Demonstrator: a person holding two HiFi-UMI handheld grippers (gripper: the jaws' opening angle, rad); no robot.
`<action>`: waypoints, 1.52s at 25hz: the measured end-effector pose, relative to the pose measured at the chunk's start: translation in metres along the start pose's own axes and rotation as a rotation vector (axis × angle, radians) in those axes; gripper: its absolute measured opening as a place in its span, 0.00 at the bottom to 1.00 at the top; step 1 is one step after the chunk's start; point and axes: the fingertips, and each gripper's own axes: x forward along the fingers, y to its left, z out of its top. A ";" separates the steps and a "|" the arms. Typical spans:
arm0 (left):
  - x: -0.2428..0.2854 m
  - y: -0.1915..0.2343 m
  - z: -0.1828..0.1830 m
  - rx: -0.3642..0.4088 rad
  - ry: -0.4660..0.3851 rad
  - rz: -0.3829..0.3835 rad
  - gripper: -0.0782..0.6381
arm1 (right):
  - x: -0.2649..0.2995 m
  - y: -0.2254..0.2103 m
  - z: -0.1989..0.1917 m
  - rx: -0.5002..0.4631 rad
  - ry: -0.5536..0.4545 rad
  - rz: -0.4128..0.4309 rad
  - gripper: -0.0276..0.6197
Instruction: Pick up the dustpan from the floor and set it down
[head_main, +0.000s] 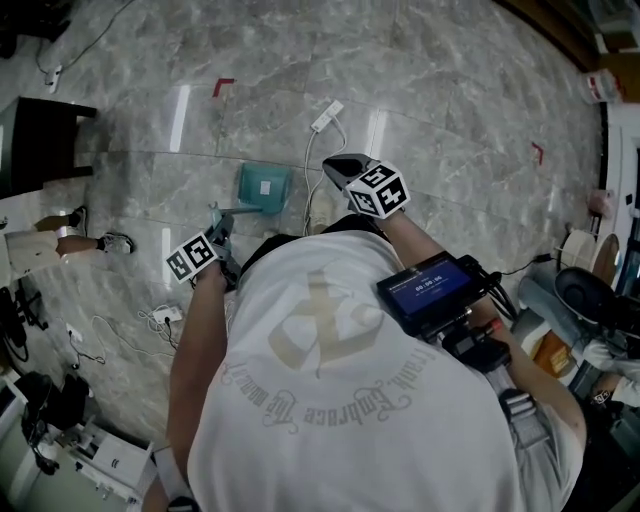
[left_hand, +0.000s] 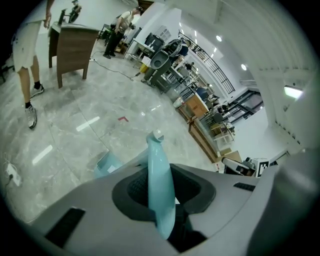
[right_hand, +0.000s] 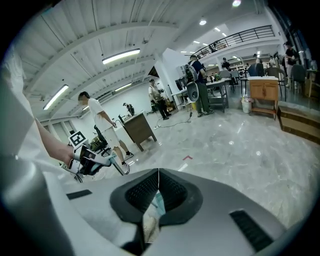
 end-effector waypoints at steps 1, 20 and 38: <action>-0.003 -0.003 0.001 -0.002 -0.014 -0.009 0.23 | 0.001 0.001 0.001 -0.007 0.000 0.006 0.07; -0.050 -0.100 0.056 -0.003 -0.230 -0.260 0.19 | 0.002 0.010 0.030 -0.062 -0.020 0.031 0.07; -0.096 -0.162 0.105 0.041 -0.346 -0.362 0.19 | 0.006 0.018 0.027 -0.048 -0.009 0.037 0.07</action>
